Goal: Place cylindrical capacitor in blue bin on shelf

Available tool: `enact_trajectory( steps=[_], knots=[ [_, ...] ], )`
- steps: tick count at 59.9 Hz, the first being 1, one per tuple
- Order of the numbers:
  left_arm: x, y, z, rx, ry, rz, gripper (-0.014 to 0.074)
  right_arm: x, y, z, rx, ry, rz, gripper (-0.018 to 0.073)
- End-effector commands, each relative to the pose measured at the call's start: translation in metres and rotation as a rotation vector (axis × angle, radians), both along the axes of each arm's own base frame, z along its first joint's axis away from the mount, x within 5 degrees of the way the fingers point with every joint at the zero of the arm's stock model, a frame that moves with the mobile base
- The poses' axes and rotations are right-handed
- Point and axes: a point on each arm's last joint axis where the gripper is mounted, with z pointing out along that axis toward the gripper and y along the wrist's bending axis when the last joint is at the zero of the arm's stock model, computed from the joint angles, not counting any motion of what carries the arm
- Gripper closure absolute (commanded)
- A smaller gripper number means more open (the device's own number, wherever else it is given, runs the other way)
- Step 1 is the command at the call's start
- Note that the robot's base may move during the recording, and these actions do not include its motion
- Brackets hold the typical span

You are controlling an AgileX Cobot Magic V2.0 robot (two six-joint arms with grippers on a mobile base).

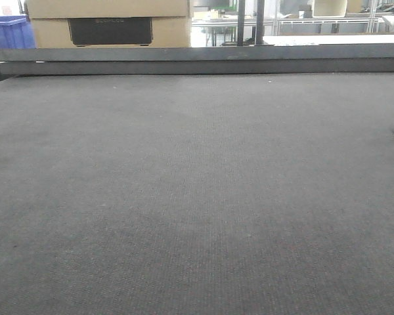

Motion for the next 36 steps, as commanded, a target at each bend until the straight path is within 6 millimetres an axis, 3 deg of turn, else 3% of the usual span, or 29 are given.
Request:
enact_trajectory(
  steps=[1, 36],
  knots=[
    [-0.0005, 0.0, 0.0025, -0.005, -0.025, 0.001, 0.0707, 0.0, -0.0002, 0.0013, -0.004, -0.023, -0.003, 0.0703],
    [-0.0009, -0.0003, 0.0106, 0.004, -0.116, -0.003, 0.0707, -0.0001, -0.0005, 0.0042, -0.005, -0.054, -0.006, 0.0703]
  ],
)
